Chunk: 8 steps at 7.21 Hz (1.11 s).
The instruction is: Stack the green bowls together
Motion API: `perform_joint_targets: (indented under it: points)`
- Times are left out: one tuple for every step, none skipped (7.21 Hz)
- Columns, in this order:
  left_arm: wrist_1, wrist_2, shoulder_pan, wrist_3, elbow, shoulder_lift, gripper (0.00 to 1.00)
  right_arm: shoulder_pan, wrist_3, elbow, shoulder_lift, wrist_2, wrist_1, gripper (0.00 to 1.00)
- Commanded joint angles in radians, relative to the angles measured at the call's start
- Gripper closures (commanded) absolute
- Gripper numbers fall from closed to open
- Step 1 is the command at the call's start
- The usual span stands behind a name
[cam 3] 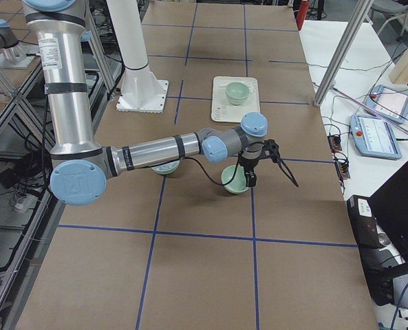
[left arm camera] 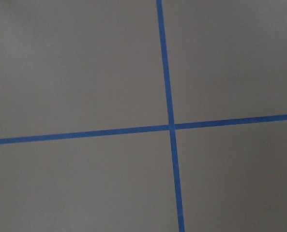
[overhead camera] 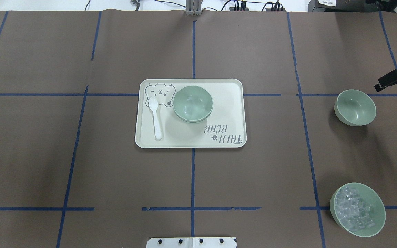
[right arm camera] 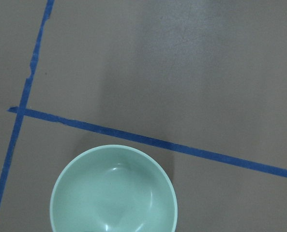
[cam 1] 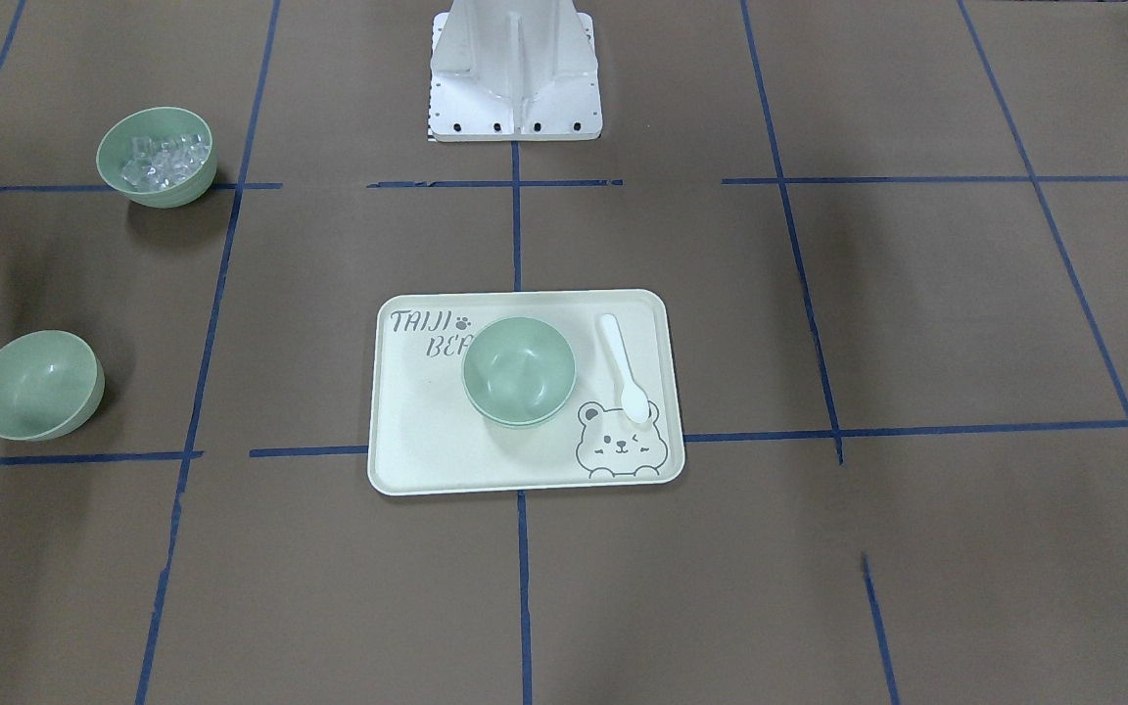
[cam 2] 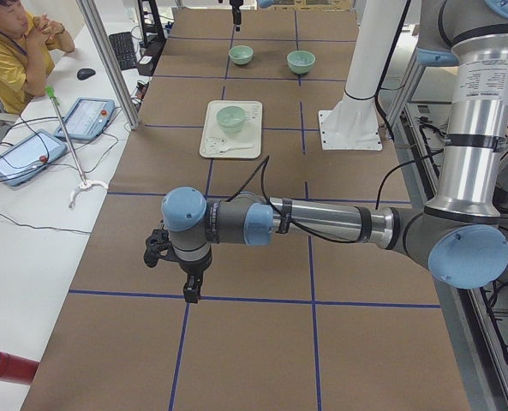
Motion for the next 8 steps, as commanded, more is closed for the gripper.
perform_joint_targets:
  points:
    - [0.001, -0.002, -0.001, -0.001, 0.002, 0.003, 0.00, -0.070, 0.117, -0.140, 0.003, -0.052, 0.268, 0.02]
    - [0.001, -0.003, -0.001, -0.001, 0.002, 0.003, 0.00, -0.108, 0.121, -0.150, -0.011, -0.112, 0.285, 0.12]
    - [0.001, -0.003, -0.001, -0.001, -0.001, 0.002, 0.00, -0.122, 0.121, -0.166, -0.013, -0.122, 0.285, 0.26]
    - [0.001, -0.003, -0.001, -0.001, -0.002, 0.003, 0.00, -0.122, 0.121, -0.163, -0.020, -0.111, 0.286, 0.81]
    - [0.001, -0.003, -0.001, -0.001, -0.002, 0.003, 0.00, -0.122, 0.121, -0.160, -0.027, -0.108, 0.286, 1.00]
    - [0.001, -0.003, -0.001, -0.001, -0.004, 0.003, 0.00, -0.122, 0.121, -0.154, -0.028, -0.105, 0.286, 1.00]
    - [-0.001, -0.002, -0.001, -0.001, -0.008, 0.003, 0.00, -0.122, 0.124, -0.110, -0.022, -0.078, 0.268, 1.00]
    - [-0.001, 0.000, 0.001, -0.001, 0.010, 0.003, 0.00, -0.122, 0.183, -0.067, 0.008, -0.029, 0.222, 1.00]
